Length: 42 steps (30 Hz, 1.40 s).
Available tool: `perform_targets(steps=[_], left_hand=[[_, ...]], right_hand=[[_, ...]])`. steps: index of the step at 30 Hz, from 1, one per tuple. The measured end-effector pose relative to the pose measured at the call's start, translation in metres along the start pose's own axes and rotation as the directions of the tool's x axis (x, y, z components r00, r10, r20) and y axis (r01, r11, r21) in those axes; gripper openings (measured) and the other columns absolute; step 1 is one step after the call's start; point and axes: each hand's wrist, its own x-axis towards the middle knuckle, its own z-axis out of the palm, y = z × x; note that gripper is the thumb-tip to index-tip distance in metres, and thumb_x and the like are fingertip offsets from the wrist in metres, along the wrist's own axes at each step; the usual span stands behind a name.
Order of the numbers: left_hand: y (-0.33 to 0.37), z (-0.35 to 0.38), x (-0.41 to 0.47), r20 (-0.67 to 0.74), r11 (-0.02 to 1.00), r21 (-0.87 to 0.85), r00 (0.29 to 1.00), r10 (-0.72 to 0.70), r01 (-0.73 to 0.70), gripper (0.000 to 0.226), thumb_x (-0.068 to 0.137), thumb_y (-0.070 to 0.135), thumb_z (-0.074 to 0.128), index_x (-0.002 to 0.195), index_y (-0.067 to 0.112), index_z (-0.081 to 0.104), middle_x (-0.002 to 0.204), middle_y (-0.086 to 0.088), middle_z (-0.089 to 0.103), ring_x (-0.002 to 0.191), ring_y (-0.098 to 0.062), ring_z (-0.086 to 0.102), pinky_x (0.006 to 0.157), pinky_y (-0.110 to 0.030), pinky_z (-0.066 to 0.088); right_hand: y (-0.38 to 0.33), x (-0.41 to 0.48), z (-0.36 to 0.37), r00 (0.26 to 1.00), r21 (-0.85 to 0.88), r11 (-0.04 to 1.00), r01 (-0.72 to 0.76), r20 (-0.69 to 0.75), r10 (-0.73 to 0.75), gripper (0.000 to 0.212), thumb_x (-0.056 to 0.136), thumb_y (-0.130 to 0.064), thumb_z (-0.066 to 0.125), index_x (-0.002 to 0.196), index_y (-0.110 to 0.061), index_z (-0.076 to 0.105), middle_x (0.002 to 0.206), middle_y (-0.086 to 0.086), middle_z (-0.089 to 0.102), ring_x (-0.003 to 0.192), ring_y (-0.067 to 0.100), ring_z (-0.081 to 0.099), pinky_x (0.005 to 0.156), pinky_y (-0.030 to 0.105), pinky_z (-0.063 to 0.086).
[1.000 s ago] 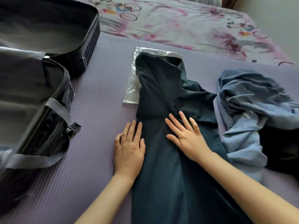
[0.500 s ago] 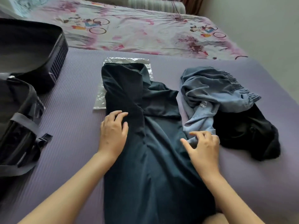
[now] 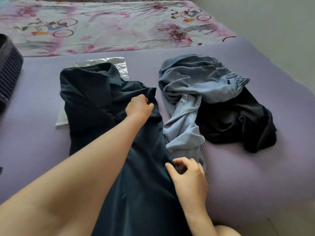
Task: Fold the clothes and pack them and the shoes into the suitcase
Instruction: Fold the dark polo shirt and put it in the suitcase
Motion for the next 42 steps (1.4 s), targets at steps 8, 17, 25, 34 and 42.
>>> perform_targets(steps=[8,17,25,34,42], left_hand=[[0.013,0.034,0.020,-0.048,0.958,0.250,0.990,-0.133,0.140,0.078,0.078,0.062,0.059,0.132,0.009,0.038,0.133,-0.011,0.042,0.118,-0.032,0.050,0.078,-0.037,0.041],[0.014,0.033,0.030,-0.106,0.945,0.320,0.993,-0.042,0.074,0.037,0.094,0.031,0.049,0.122,0.007,0.048,0.124,-0.015,0.054,0.112,-0.033,0.055,0.073,-0.035,0.037],[-0.016,-0.051,0.030,-0.309,0.919,-0.393,0.946,-0.096,-0.035,0.029,0.092,0.012,0.045,0.118,0.014,0.059,0.112,-0.006,0.063,0.105,-0.020,0.057,0.085,-0.023,0.039],[-0.147,-0.112,0.027,-0.404,0.839,-0.543,0.863,-0.304,0.042,0.038,0.091,0.005,0.040,0.123,0.014,0.057,0.101,0.001,0.057,0.092,-0.016,0.054,0.084,-0.024,0.042],[-0.181,-0.104,0.023,-0.196,0.813,-0.548,0.915,-0.354,0.197,0.030,0.094,0.024,0.046,0.122,0.015,0.049,0.122,-0.010,0.056,0.105,-0.029,0.059,0.091,-0.048,0.051]], right_hand=[[-0.002,-0.007,0.008,0.996,0.039,0.997,0.072,-0.048,-0.070,0.011,0.074,-0.034,0.076,0.079,-0.033,0.066,0.075,-0.014,0.060,0.078,0.009,0.051,0.074,0.029,0.044],[-0.013,-0.011,-0.007,0.997,0.079,0.996,-0.049,0.058,0.044,0.010,0.081,-0.045,0.066,0.087,-0.037,0.063,0.078,-0.021,0.064,0.078,0.004,0.060,0.070,0.028,0.048],[-0.046,-0.035,0.000,0.940,-0.035,0.941,0.337,-0.051,-0.338,0.015,0.070,-0.041,0.067,0.085,-0.039,0.066,0.059,-0.021,0.058,0.060,0.004,0.057,0.044,0.012,0.036],[-0.082,-0.113,0.064,0.795,-0.160,0.804,0.572,0.350,-0.496,0.030,0.037,-0.051,0.061,0.063,-0.037,0.065,0.052,-0.012,0.049,0.037,0.003,0.046,0.031,0.014,0.025],[-0.039,-0.109,0.059,0.745,-0.123,0.742,0.659,0.238,-0.623,0.042,0.057,-0.051,0.058,0.091,-0.031,0.073,0.087,-0.012,0.066,0.089,0.010,0.059,0.084,0.024,0.040]])
